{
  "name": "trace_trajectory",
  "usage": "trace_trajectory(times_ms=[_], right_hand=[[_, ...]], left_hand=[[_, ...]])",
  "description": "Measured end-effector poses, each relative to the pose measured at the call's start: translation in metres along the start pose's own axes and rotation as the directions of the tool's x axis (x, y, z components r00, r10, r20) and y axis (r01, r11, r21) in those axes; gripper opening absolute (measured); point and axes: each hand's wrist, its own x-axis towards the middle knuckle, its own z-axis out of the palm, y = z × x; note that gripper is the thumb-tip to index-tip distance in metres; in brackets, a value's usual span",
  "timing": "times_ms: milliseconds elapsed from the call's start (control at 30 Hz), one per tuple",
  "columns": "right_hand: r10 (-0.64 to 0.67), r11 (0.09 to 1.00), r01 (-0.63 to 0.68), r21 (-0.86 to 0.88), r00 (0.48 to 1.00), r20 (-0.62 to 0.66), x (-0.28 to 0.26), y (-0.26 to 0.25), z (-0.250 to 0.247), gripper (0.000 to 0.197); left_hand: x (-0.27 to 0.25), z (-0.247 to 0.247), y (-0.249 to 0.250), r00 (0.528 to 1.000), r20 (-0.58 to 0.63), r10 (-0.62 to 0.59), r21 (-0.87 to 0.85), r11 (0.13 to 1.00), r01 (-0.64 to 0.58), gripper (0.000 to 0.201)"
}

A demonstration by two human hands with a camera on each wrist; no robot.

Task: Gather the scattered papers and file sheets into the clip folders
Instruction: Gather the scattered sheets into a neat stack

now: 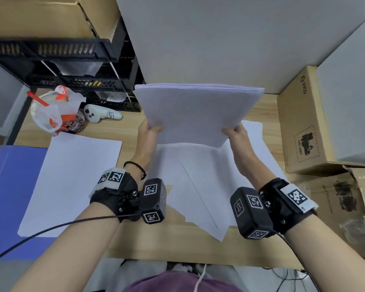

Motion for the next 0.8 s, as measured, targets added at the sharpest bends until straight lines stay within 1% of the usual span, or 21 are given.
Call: trace_trajectory(times_ms=[67, 133, 200, 300, 333, 367, 400, 467, 500, 533, 567, 600, 633, 667, 733, 800], right_hand=[[0.068, 0.997, -0.065, -0.049, 0.996, 0.054, 0.001, 0.013, -0.002, 0.045], [0.118, 0.991, -0.111, -0.075, 0.989, 0.093, 0.001, 0.024, -0.004, 0.04], [0.093, 0.992, -0.083, -0.096, 0.99, 0.104, 0.003, 0.023, -0.006, 0.034], [0.041, 0.992, -0.04, -0.117, 0.999, 0.014, 0.014, 0.019, -0.003, 0.023], [0.036, 0.991, -0.037, -0.13, 0.999, -0.01, 0.017, 0.017, 0.0, 0.023], [0.044, 0.989, -0.046, -0.141, 0.999, -0.015, 0.019, 0.016, 0.004, 0.024], [0.061, 0.986, -0.06, -0.153, 0.998, 0.001, 0.02, 0.018, 0.008, 0.02], [0.127, 0.975, -0.114, -0.191, 0.99, 0.059, 0.017, 0.025, 0.018, 0.004], [0.172, 0.965, -0.15, -0.215, 0.981, 0.091, 0.013, 0.031, 0.024, 0.001], [0.223, 0.951, -0.19, -0.244, 0.968, 0.116, 0.01, 0.041, 0.03, 0.005], [0.278, 0.934, -0.231, -0.273, 0.95, 0.146, 0.005, 0.051, 0.037, 0.01], [0.337, 0.91, -0.274, -0.31, 0.925, 0.172, 0.001, 0.062, 0.045, 0.013], [0.399, 0.881, -0.316, -0.352, 0.897, 0.193, -0.004, 0.072, 0.053, 0.016], [0.452, 0.853, -0.35, -0.386, 0.867, 0.211, -0.01, 0.079, 0.063, 0.015], [0.52, 0.816, -0.392, -0.425, 0.818, 0.246, -0.023, 0.088, 0.086, 0.01], [0.548, 0.807, -0.406, -0.429, 0.785, 0.288, -0.033, 0.092, 0.112, 0.011]], left_hand=[[-0.003, -0.001, -0.014, 0.999, 0.025, -0.037, 0.038, 0.999, 0.036, 0.048], [-0.008, -0.001, -0.025, 0.998, 0.026, -0.056, 0.061, 0.997, 0.054, 0.049], [-0.009, -0.002, -0.026, 0.999, 0.003, -0.035, 0.065, 0.997, 0.035, 0.044], [-0.001, -0.003, -0.022, 0.999, -0.044, 0.01, 0.121, 0.993, -0.005, 0.03], [0.001, -0.005, -0.019, 0.998, -0.066, 0.02, 0.152, 0.988, -0.009, 0.026], [0.004, -0.009, -0.018, 0.996, -0.087, 0.021, 0.184, 0.983, -0.005, 0.024], [0.005, -0.013, -0.018, 0.995, -0.096, 0.019, 0.21, 0.978, 0.002, 0.023], [0.004, -0.028, -0.024, 0.996, -0.094, -0.009, 0.254, 0.967, 0.032, 0.024], [0.001, -0.038, -0.031, 0.995, -0.095, -0.043, 0.287, 0.955, 0.069, 0.027], [-0.004, -0.049, -0.041, 0.992, -0.098, -0.085, 0.312, 0.944, 0.111, 0.026], [-0.009, -0.062, -0.053, 0.986, -0.095, -0.14, 0.313, 0.936, 0.163, 0.021], [-0.017, -0.076, -0.062, 0.977, -0.09, -0.192, 0.303, 0.929, 0.211, 0.016], [-0.022, -0.09, -0.072, 0.966, -0.097, -0.239, 0.304, 0.917, 0.258, 0.018], [-0.027, -0.105, -0.082, 0.956, -0.11, -0.27, 0.32, 0.901, 0.292, 0.024], [-0.036, -0.134, -0.09, 0.943, -0.14, -0.301, 0.35, 0.876, 0.331, 0.033], [-0.042, -0.165, -0.09, 0.939, -0.15, -0.31, 0.388, 0.855, 0.344, 0.037]])
